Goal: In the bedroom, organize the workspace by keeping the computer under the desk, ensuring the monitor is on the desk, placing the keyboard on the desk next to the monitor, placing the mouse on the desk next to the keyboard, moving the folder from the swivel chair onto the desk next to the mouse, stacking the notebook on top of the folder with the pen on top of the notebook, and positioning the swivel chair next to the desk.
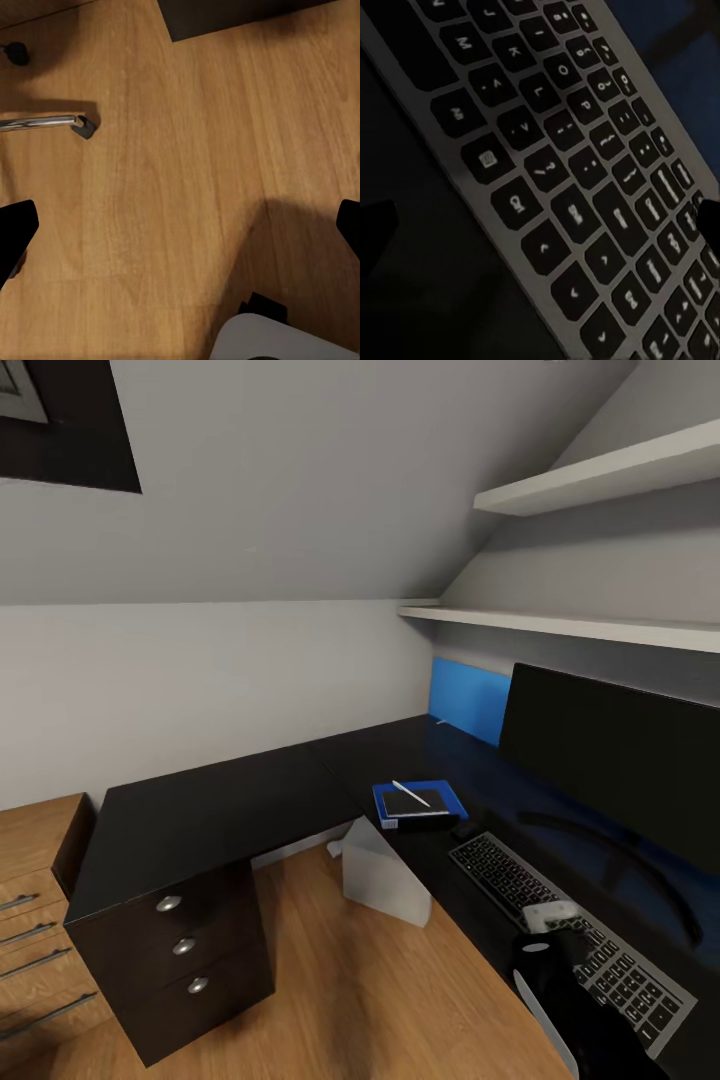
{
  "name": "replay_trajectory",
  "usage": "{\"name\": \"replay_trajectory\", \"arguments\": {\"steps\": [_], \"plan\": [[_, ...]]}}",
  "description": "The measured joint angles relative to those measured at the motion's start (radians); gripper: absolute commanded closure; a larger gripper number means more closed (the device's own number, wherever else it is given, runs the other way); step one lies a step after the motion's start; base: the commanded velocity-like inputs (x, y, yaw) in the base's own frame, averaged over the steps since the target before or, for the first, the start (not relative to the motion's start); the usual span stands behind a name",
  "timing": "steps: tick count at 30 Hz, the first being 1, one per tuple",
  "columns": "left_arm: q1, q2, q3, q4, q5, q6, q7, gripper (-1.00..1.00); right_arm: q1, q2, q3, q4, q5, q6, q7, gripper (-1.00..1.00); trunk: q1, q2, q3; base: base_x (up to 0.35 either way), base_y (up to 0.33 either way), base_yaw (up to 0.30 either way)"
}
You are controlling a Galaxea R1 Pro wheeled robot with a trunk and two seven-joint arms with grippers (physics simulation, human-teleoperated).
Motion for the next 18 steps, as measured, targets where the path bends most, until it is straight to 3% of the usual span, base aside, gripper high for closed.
{"name": "replay_trajectory", "arguments": {"steps": [10, 18], "plan": [[0.0, 0.0, 0.0, 0.0, 0.0, 0.0, 0.0, -1.0, 0.0, -0.002, 0.0, 0.0, 0.001, 0.0, 0.026, -1.0, 0.0, 0.0, 0.0, 0.0, 0.0, 0.0], [0.0, 0.0, 0.0, 0.0, 0.0, -0.001, 0.0, -1.0, 0.0, -0.002, 0.0, 0.001, 0.001, 0.0, 0.026, -1.0, 0.0, 0.0, 0.0, 0.126, 0.0, 0.0]]}}
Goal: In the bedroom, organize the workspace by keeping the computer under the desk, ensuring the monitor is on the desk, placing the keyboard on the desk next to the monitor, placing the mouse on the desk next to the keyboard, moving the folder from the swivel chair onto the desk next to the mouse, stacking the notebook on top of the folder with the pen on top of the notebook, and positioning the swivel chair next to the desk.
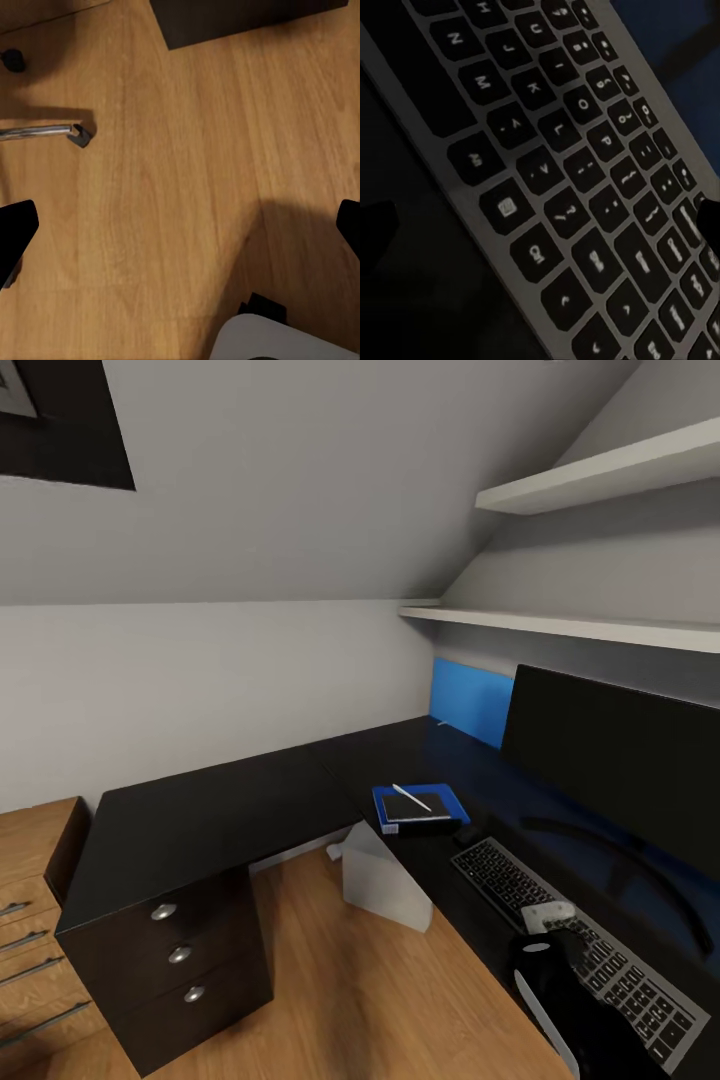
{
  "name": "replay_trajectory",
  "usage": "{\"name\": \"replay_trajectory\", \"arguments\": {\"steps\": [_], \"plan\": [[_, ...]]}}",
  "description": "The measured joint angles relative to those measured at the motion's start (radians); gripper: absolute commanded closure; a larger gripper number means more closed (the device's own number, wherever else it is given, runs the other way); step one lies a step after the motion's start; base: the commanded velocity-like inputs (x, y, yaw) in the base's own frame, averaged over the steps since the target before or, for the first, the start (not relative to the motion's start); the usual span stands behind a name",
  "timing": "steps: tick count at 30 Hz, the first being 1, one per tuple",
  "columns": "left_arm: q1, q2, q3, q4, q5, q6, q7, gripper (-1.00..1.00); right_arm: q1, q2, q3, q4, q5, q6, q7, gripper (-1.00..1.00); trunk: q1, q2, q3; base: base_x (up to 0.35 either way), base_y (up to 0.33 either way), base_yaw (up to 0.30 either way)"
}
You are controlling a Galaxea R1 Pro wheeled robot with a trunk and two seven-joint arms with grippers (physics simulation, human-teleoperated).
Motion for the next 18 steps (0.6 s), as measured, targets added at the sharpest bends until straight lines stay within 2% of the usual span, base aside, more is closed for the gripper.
{"name": "replay_trajectory", "arguments": {"steps": [5, 11, 18], "plan": [[0.0, 0.0, 0.0, 0.0, 0.0, 0.0, 0.0, -1.0, 0.0, -0.003, 0.0, 0.001, 0.0, 0.0, 0.0, -1.0, 0.0, 0.0, 0.0, 0.013, -0.004, 0.0], [0.0, 0.0, 0.001, 0.0, 0.0, 0.0, -0.001, -1.0, 0.0, -0.004, 0.0, 0.0, 0.0, 0.001, 0.0, -1.0, 0.0, 0.0, 0.0, 0.002, -0.144, 0.0], [0.0, 0.0, 0.002, 0.0, 0.0, 0.0, 0.0, -1.0, 0.0, -0.004, 0.0, -0.001, 0.0, 0.015, 0.001, -1.0, 0.0, 0.0, 0.0, 0.0, -0.028, 0.0]]}}
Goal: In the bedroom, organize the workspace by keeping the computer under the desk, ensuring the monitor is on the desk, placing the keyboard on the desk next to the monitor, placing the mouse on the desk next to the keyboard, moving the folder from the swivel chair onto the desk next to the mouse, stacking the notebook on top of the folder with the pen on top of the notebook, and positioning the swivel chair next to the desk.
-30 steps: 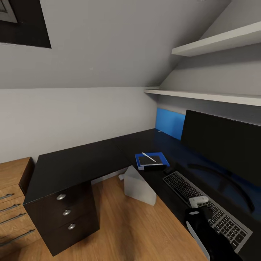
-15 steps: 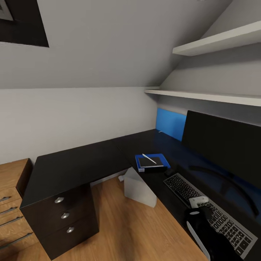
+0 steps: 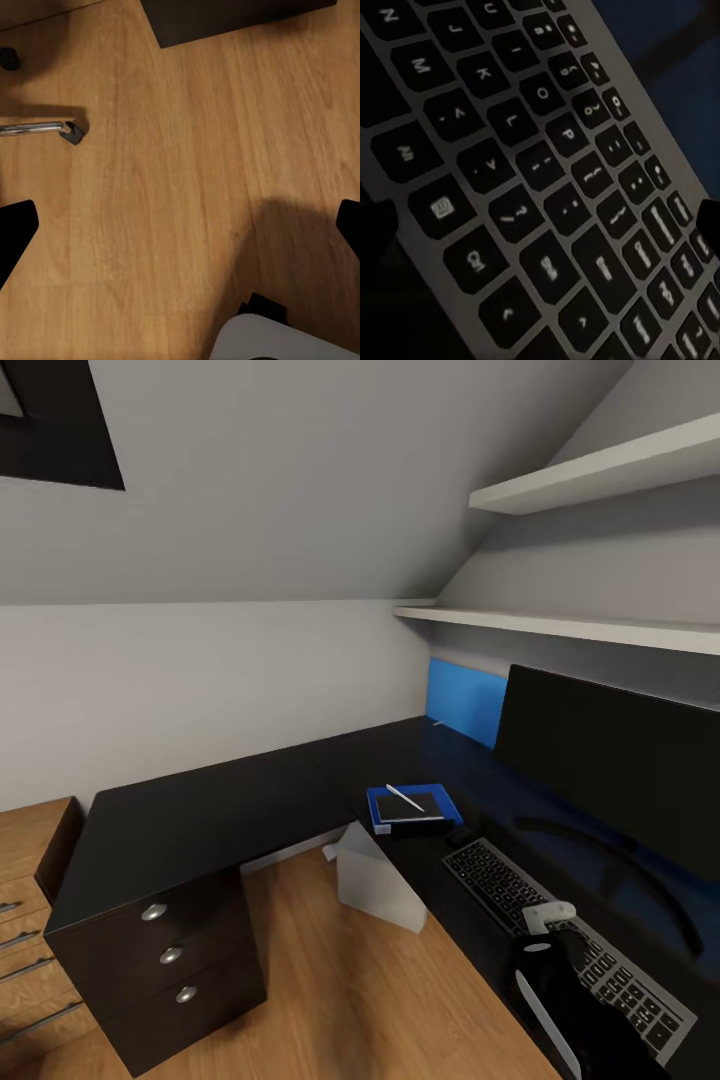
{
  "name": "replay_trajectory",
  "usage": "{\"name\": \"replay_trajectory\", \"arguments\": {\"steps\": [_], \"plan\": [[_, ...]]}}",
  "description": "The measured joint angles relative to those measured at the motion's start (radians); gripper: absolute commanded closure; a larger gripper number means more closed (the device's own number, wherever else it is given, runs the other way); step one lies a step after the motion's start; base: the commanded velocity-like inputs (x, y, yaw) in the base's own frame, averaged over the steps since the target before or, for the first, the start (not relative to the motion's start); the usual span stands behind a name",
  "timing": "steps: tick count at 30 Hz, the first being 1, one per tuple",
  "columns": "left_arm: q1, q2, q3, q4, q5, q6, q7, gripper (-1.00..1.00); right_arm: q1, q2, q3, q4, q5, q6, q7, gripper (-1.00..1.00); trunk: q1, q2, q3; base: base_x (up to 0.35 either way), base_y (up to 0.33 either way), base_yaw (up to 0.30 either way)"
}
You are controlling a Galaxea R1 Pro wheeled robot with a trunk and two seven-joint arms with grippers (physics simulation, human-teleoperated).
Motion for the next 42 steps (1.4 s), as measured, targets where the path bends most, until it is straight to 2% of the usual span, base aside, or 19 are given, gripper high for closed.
{"name": "replay_trajectory", "arguments": {"steps": [25, 42], "plan": [[0.0, 0.0, 0.0, 0.0, 0.0, 0.0, 0.0, -1.0, 0.0, 0.0, 0.0, 0.0, 0.001, 0.003, 0.0, -1.0, 0.0, 0.0, 0.0, 0.032, -0.001, 0.0], [0.0, 0.0, 0.0, 0.0, 0.0, 0.0, 0.0, -1.0, 0.0, 0.001, 0.0, 0.0, 0.0, 0.003, 0.001, -1.0, 0.0, 0.0, 0.0, -0.043, 0.0, 0.0]]}}
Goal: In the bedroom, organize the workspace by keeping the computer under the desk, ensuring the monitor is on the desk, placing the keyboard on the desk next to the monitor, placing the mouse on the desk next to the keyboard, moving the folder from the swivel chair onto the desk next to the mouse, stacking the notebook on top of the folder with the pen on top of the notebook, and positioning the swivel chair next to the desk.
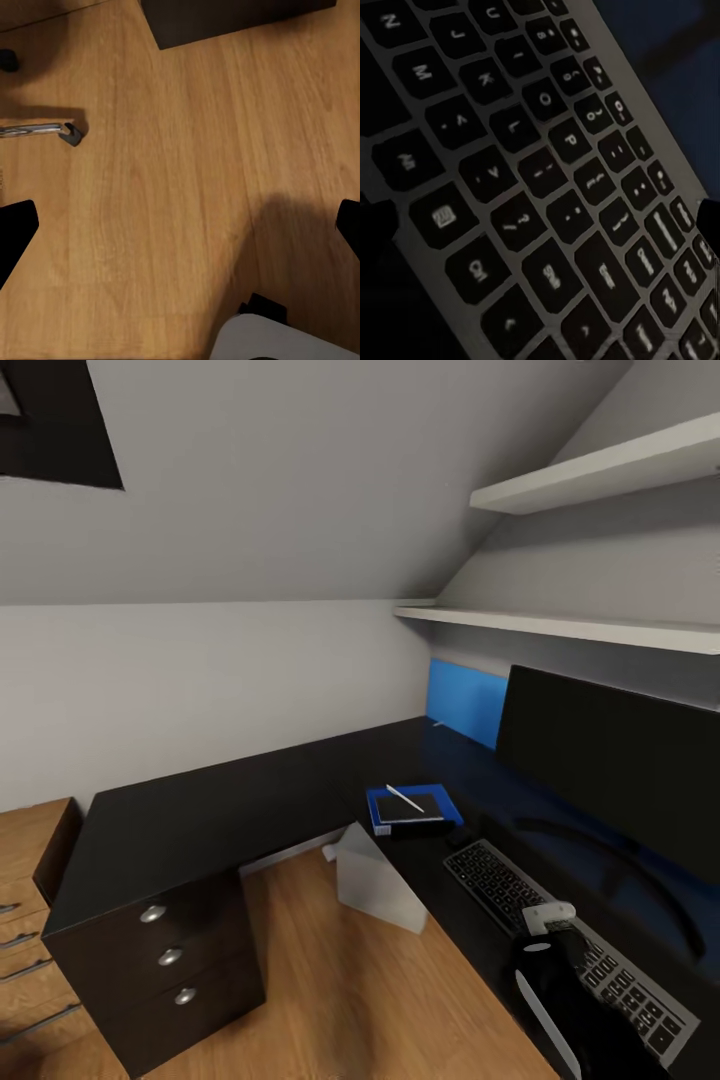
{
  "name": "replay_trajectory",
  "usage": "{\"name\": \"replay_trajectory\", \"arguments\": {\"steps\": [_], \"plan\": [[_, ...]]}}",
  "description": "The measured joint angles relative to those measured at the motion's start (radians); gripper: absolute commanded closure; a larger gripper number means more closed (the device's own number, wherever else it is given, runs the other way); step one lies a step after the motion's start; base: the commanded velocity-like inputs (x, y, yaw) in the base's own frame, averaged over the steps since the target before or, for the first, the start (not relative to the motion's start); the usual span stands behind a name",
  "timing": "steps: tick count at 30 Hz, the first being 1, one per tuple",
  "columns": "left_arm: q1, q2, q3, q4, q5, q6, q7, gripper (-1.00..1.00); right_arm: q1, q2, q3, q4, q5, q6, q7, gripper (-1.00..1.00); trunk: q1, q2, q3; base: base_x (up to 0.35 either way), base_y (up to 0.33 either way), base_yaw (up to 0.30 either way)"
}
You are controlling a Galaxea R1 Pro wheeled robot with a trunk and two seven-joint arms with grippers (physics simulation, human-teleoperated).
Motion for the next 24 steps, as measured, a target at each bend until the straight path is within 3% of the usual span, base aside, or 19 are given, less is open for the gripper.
{"name": "replay_trajectory", "arguments": {"steps": [17, 24], "plan": [[0.0, 0.0, 0.004, 0.0, 0.002, 0.001, -0.001, -1.0, 0.0, 0.006, -0.003, -0.004, -0.001, -0.01, -0.003, -1.0, 0.0, 0.0, 0.0, -0.044, 0.142, 0.0], [0.0, 0.0, 0.005, 0.0, 0.002, 0.002, -0.001, -1.0, 0.0, 0.007, -0.005, -0.007, -0.003, -0.019, -0.003, -1.0, 0.0, 0.0, 0.0, -0.017, 0.038, 0.0]]}}
